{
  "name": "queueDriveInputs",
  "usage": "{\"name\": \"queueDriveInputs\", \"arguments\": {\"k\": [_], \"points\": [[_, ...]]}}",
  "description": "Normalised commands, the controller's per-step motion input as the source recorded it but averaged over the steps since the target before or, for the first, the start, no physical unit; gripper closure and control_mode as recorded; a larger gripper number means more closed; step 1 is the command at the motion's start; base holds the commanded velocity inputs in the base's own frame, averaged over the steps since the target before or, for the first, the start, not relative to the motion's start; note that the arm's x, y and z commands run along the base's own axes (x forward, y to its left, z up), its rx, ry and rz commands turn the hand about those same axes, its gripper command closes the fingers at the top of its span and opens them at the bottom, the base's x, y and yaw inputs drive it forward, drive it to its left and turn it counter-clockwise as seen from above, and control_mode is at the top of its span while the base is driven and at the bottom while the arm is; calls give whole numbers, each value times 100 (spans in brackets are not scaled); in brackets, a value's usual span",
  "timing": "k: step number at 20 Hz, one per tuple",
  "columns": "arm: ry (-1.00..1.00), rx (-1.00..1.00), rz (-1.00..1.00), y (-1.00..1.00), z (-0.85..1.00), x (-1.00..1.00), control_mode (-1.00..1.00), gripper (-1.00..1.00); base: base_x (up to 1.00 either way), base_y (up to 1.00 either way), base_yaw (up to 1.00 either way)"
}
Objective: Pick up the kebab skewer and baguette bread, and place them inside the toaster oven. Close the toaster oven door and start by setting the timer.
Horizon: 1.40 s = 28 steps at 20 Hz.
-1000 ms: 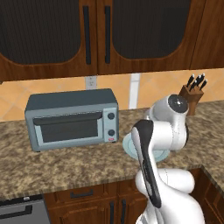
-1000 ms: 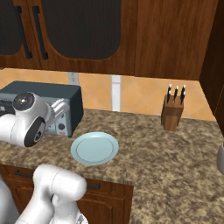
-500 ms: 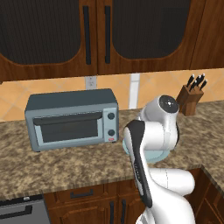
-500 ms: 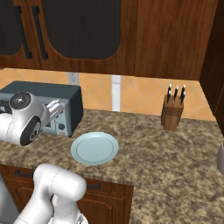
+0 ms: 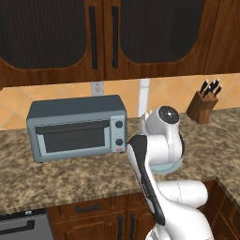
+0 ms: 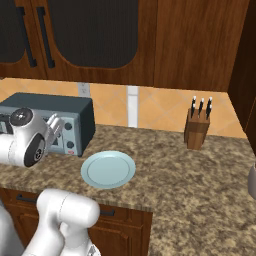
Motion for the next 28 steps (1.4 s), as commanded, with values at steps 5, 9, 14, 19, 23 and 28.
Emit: {"name": "queueDriveInputs", "arguments": {"k": [5, 9, 14, 19, 23, 28], "points": [[0, -54, 35, 19, -2, 0, -100, -100, 0, 0, 0], [-7, -68, 21, 25, -3, -4, -100, -100, 0, 0, 0], [-8, -49, 4, -3, -13, 1, -100, -100, 0, 0, 0], [-1, -37, 18, -19, -22, 3, -100, -100, 0, 0, 0], [0, -31, 21, 0, -12, 23, -100, -100, 0, 0, 0], [0, -4, 22, 0, -8, 25, -100, -100, 0, 0, 0]]}}
